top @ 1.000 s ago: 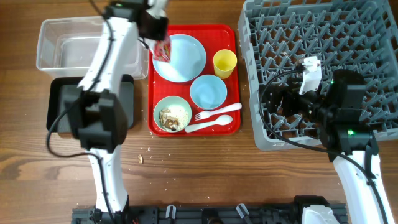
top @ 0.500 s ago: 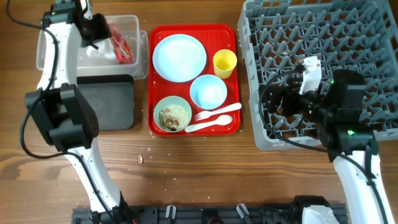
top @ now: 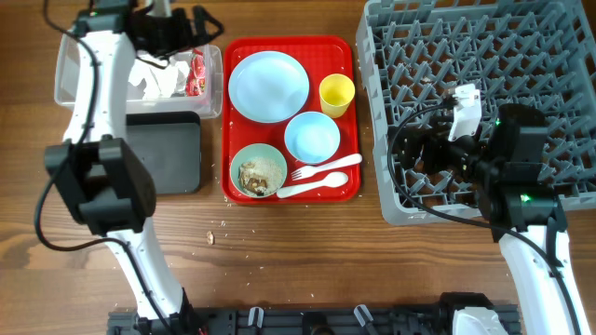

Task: Sort waste into correct bins and load items into the dishwasher rack
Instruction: 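Carry the tissue and wrapper left and drop them into the clear bin, then grasp the yellow cup with the left gripper and lift it, then hand the yellow cup from the left gripper to the right gripper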

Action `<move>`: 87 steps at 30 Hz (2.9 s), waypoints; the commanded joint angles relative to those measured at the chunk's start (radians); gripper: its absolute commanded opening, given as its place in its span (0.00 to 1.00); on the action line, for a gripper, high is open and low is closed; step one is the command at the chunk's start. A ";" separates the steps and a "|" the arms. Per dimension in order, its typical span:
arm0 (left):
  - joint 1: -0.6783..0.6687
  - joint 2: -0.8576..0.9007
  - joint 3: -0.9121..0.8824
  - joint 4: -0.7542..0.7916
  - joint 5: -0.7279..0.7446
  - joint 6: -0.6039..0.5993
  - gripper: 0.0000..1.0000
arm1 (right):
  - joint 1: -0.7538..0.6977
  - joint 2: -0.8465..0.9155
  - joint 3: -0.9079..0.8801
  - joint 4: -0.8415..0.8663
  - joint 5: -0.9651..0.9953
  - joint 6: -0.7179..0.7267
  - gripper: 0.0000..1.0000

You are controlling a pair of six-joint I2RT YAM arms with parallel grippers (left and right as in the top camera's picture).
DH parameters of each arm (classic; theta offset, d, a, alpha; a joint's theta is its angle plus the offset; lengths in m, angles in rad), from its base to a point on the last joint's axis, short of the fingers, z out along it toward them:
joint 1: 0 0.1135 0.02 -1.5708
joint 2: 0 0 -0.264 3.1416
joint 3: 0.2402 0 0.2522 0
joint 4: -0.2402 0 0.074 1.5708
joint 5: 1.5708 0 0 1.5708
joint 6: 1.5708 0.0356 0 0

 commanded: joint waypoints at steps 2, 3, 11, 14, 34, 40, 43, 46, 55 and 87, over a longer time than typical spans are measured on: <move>-0.196 -0.008 -0.004 0.033 -0.019 0.024 0.97 | -0.004 0.006 0.021 0.006 -0.020 0.011 1.00; -0.237 -0.008 -0.004 0.041 -0.109 0.013 0.97 | -0.004 0.006 0.021 0.006 -0.020 0.011 0.99; -0.545 0.064 -0.004 0.089 -0.576 0.000 1.00 | -0.004 0.006 0.021 0.001 -0.020 0.056 1.00; -0.563 0.101 -0.004 0.099 -0.573 -0.027 0.96 | -0.004 0.006 0.021 -0.002 -0.020 0.056 1.00; -0.542 0.159 -0.003 0.097 -0.508 -0.161 0.04 | -0.004 0.006 0.021 -0.007 -0.020 0.076 1.00; -0.401 0.101 -0.004 0.085 0.298 -0.194 0.04 | -0.003 0.008 0.021 0.128 -0.050 0.243 1.00; -0.331 0.101 -0.004 0.036 0.610 -0.174 0.04 | -0.003 0.034 0.021 0.201 -0.155 0.235 1.00; -0.293 0.101 -0.004 -0.019 0.874 -0.098 0.04 | -0.003 0.094 0.021 0.301 -0.306 0.236 1.00; -0.381 0.101 -0.004 -0.064 0.940 -0.104 0.04 | 0.001 0.333 0.021 0.709 -0.607 0.346 1.00; -0.166 0.101 -0.004 -0.026 0.692 -0.104 0.69 | -0.184 0.340 0.022 0.615 -0.635 0.487 0.36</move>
